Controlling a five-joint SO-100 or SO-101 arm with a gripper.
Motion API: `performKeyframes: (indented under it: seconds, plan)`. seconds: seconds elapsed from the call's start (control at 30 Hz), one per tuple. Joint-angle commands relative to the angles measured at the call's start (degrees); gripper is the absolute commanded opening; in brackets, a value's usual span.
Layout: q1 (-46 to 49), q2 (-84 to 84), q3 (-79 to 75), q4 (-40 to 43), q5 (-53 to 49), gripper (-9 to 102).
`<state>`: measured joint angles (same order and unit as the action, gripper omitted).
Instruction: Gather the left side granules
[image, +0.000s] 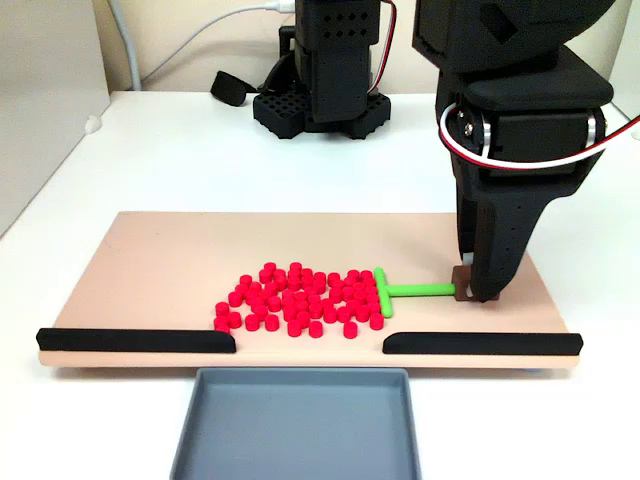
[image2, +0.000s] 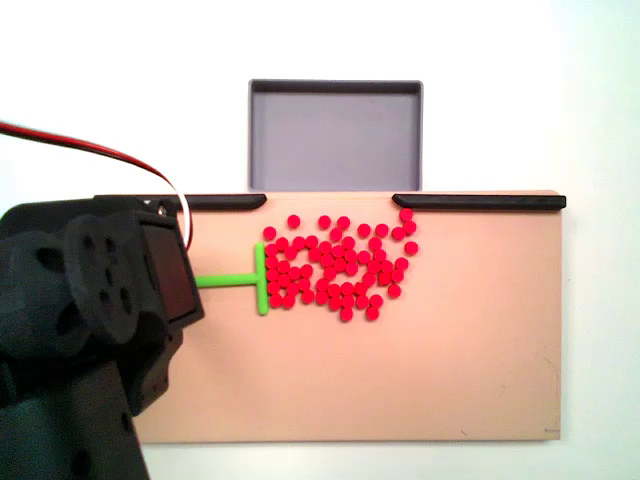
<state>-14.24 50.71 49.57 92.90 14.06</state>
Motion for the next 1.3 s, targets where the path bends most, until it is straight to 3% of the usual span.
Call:
performKeyframes:
  seconds: [0.0, 1.27]
  plan:
    - [0.9, 0.8, -0.8, -0.2, -0.6, 0]
    - [1.9, 0.8, -0.5, -0.2, -2.3, 0]
